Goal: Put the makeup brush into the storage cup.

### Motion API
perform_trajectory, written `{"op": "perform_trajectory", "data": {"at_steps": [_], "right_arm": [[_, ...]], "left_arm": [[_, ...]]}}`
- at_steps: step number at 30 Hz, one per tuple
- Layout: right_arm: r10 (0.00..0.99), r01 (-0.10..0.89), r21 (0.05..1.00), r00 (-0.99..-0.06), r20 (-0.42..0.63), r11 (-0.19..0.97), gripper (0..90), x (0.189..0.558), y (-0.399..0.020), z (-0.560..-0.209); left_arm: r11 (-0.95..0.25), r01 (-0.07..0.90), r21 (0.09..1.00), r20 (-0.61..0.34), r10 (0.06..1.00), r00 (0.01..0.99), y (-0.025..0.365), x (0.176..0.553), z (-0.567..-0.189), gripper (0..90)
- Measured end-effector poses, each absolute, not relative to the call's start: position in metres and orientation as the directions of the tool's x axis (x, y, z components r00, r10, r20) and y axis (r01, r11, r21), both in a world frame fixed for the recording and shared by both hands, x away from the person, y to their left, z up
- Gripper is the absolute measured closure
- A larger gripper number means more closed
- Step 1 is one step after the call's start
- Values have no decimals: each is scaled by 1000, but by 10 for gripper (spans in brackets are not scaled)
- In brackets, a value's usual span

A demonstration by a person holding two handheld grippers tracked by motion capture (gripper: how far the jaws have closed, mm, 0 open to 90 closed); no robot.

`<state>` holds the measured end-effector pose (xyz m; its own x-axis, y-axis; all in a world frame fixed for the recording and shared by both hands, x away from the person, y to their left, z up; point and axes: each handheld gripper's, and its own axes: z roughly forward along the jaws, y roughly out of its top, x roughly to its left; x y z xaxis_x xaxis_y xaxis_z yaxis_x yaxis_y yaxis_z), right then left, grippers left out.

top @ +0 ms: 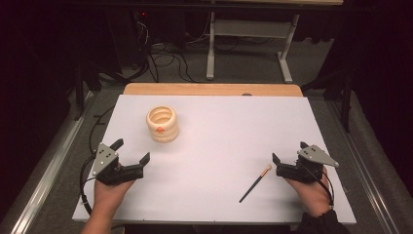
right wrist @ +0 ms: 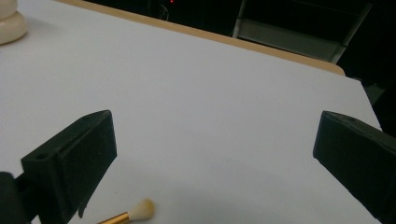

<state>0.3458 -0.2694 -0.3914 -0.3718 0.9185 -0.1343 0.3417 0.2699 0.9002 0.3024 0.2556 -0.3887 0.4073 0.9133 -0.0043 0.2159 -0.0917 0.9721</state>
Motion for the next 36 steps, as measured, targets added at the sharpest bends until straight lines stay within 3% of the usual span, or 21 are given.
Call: {"op": "perform_trajectory", "data": {"at_steps": [22,33,36], "right_arm": [[920,533,784,-373,-121,319,11,357,-277,-401],[911,559,763,-401,-96,326,15,362,-286,-394],[891,570,729,-437,-120,378,17,362,-283,-396]], "left_arm": [[-90,215,972,-6,912,410,256,302,-389,5],[-92,219,971,-5,914,406,257,301,-390,5],[-83,219,972,-12,916,402,259,302,-390,5]]}}
